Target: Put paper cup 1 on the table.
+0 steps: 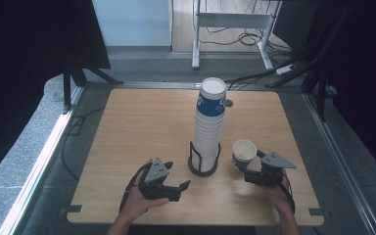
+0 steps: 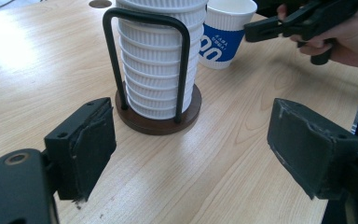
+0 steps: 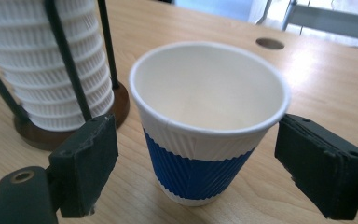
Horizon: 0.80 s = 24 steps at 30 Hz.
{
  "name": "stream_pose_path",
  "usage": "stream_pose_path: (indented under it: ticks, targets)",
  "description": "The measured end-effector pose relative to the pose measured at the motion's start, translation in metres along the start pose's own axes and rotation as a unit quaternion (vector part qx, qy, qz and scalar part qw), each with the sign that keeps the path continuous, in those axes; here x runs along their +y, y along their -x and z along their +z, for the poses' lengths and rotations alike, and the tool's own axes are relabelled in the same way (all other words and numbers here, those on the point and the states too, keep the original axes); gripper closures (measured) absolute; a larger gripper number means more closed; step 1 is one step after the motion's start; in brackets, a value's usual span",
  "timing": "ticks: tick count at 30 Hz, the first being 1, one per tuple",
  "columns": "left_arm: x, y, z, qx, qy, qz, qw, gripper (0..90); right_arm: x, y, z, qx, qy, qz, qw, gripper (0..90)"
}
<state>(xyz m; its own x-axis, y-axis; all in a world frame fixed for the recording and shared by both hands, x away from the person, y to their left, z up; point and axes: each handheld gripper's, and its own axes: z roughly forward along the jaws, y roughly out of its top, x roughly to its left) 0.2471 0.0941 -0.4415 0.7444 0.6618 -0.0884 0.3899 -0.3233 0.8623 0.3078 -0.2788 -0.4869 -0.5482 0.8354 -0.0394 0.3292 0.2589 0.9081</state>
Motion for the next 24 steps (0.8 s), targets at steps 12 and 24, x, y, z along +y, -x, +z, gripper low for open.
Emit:
stream_pose_path:
  ticks: [12, 24]
  targets:
    - [0.001, -0.003, -0.003, 0.010, 0.012, -0.006, 0.9999, 15.5, 0.021, -0.007, -0.041, 0.015, 0.065, -0.008, 0.9977, 15.1]
    - [0.001, -0.002, -0.002, 0.027, 0.014, -0.003, 0.9995, 16.3, 0.042, -0.033, -0.053, 0.108, 0.097, -0.034, 0.9888, 19.3]
